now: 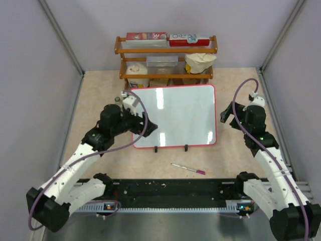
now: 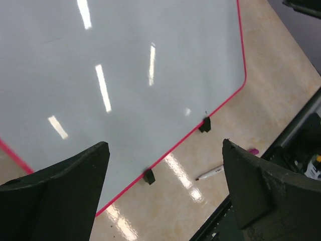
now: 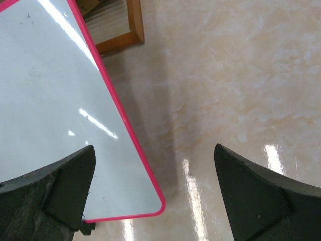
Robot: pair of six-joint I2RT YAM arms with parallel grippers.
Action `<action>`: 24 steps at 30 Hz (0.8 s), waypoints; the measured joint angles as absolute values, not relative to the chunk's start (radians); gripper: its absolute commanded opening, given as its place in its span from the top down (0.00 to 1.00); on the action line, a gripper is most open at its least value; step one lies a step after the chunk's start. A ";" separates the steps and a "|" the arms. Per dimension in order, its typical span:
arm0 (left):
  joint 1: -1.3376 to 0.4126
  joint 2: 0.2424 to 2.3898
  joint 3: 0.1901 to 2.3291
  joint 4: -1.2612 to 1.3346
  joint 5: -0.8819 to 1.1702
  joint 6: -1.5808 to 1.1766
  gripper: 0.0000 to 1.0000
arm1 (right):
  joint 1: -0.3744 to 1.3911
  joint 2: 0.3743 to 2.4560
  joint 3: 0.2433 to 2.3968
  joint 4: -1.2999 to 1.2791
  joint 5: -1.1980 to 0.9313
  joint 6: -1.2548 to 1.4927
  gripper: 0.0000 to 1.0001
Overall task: Write a sentence on the whiteboard
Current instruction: Pick up the whiteboard marker at the center of the board.
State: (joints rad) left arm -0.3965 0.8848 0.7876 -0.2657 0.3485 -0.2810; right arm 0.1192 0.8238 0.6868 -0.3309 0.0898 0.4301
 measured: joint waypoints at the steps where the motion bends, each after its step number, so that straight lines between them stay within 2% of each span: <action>1: -0.451 0.915 0.804 -0.273 0.342 -0.268 0.04 | 0.119 0.828 0.687 -0.338 0.081 0.430 0.01; 8: -0.819 1.154 0.924 -0.297 0.330 -0.127 0.08 | 0.119 0.834 0.673 -0.361 0.039 0.430 0.01; 12: -0.960 1.257 0.969 -0.319 0.351 -0.022 0.11 | 0.119 0.841 0.656 -0.370 0.023 0.431 0.01; 19: -1.084 1.393 1.002 -0.344 0.362 0.087 0.15 | 0.117 0.841 0.601 -0.391 -0.008 0.441 0.01; 24: -1.184 1.529 1.069 -0.382 0.286 0.138 0.22 | 0.115 0.841 0.588 -0.398 -0.019 0.443 0.01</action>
State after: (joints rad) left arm -1.1843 1.5291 1.0695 -0.3820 0.2859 0.1375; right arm 0.1150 0.8406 0.5884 -0.3985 -0.0185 0.4427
